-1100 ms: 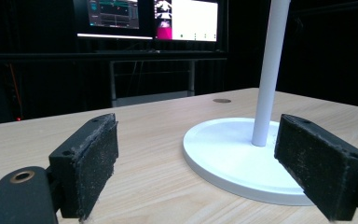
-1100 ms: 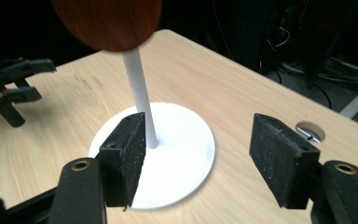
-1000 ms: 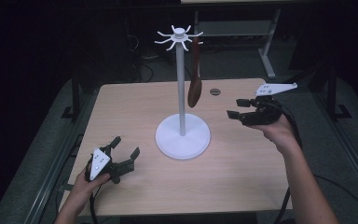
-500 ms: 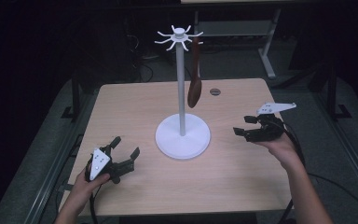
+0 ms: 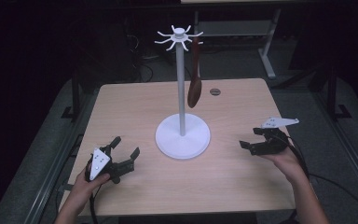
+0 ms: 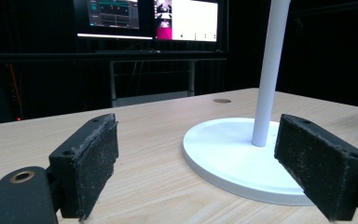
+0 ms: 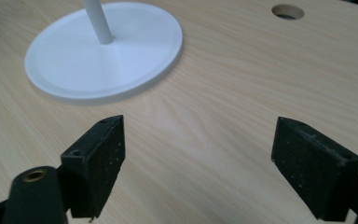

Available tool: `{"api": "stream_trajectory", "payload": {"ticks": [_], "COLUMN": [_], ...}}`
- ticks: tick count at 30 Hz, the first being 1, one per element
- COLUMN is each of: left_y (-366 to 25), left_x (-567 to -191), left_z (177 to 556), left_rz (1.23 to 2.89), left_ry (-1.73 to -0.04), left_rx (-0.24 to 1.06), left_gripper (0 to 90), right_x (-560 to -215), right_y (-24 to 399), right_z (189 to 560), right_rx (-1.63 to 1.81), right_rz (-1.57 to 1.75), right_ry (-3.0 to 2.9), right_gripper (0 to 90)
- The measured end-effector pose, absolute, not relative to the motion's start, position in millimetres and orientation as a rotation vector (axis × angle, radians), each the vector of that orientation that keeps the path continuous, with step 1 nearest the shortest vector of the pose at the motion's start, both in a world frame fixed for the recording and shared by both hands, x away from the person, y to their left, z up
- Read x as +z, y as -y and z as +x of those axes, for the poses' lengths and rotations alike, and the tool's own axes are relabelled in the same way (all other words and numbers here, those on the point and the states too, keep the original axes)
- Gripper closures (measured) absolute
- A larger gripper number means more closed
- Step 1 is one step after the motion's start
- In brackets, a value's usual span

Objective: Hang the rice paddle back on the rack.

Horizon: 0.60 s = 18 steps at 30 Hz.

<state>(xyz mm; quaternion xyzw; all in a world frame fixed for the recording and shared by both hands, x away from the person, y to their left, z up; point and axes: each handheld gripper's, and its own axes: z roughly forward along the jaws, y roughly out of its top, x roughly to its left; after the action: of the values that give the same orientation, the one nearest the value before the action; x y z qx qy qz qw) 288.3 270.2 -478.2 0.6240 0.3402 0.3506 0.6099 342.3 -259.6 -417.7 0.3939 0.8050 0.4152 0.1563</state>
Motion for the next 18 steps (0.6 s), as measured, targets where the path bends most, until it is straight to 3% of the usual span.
{"api": "stream_trajectory", "payload": {"ticks": [18], "left_y": [-270], "left_x": [-478], "left_z": [288], "left_rz": [1.441], "left_ry": [-0.784], "left_rx": [0.811], "left_gripper": [12.9], "right_x": [-460], "right_y": [286], "right_z": [313], "right_rx": [1.119], "right_rz": [1.237], "right_ry": [-2.285], "right_gripper": [14.0]}}
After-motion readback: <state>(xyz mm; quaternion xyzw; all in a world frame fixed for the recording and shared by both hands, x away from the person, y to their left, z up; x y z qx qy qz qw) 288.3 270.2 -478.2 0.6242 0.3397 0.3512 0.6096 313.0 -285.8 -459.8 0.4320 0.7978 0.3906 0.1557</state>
